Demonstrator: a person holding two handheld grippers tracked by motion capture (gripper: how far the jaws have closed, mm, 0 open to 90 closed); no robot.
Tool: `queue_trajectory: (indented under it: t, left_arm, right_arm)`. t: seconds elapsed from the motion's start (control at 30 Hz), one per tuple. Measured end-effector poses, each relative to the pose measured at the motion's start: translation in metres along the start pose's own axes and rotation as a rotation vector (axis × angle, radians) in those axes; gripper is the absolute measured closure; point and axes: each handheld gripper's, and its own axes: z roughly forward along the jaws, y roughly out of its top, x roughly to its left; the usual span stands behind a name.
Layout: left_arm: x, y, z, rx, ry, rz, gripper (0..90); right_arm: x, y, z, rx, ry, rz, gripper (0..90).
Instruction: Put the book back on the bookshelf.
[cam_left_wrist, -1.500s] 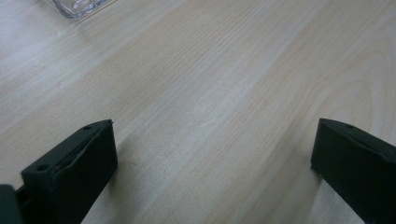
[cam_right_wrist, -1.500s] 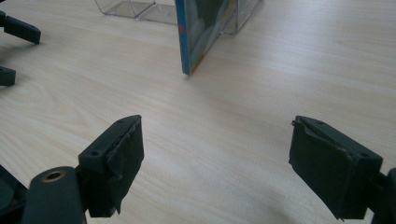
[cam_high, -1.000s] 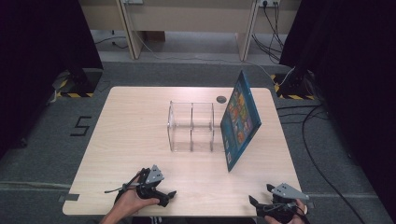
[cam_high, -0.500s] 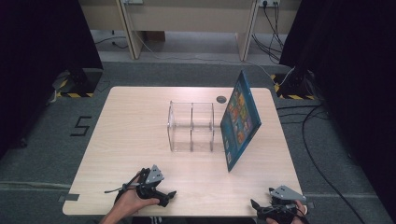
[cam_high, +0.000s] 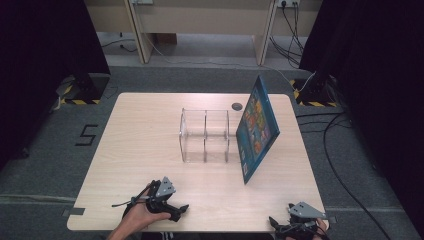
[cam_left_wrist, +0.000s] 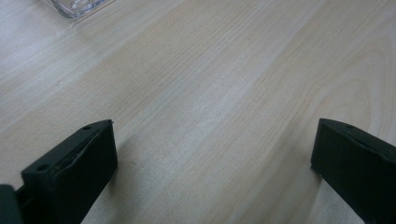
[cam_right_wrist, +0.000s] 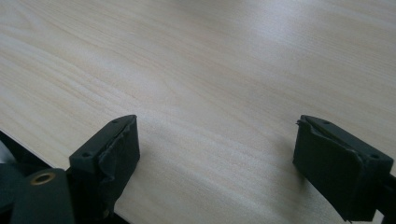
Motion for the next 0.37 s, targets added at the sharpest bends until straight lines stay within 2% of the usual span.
queue_trajectory:
  t: [0.37]
  left_arm:
    - [0.0,0.0,0.0,0.0,0.0,0.0,0.0]
  right_arm:
    - [-0.0004,-0.0006,-0.0001,-0.005,0.002,-0.004,15.0]
